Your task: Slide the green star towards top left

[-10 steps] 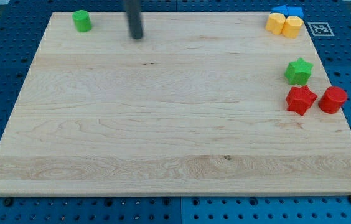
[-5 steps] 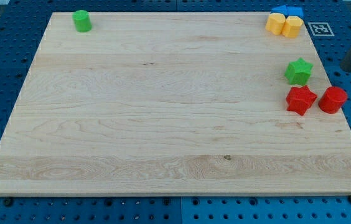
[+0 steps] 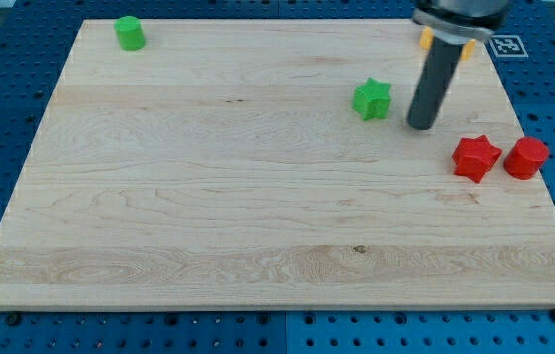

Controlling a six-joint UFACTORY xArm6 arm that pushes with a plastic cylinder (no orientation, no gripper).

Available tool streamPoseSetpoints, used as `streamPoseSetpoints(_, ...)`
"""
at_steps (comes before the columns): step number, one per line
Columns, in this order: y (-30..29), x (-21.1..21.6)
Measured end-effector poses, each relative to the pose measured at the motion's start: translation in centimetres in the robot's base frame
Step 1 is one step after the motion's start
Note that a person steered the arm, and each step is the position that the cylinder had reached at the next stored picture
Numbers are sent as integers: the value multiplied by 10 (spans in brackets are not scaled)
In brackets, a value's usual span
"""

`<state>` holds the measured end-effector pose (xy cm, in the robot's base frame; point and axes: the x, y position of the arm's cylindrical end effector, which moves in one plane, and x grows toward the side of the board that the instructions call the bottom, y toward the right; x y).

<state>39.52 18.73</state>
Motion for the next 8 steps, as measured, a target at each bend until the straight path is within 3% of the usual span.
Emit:
streamPoseSetpoints(1,-23,-28)
streamPoseSetpoints(2,-100,-39)
streamPoseSetpoints(3,-140,-39)
streamPoseSetpoints(4,-103,-40)
streamPoseSetpoints(5,-71,-15)
streamPoseSetpoints(6,-94,3)
streamPoseSetpoints(8,-250,-32)
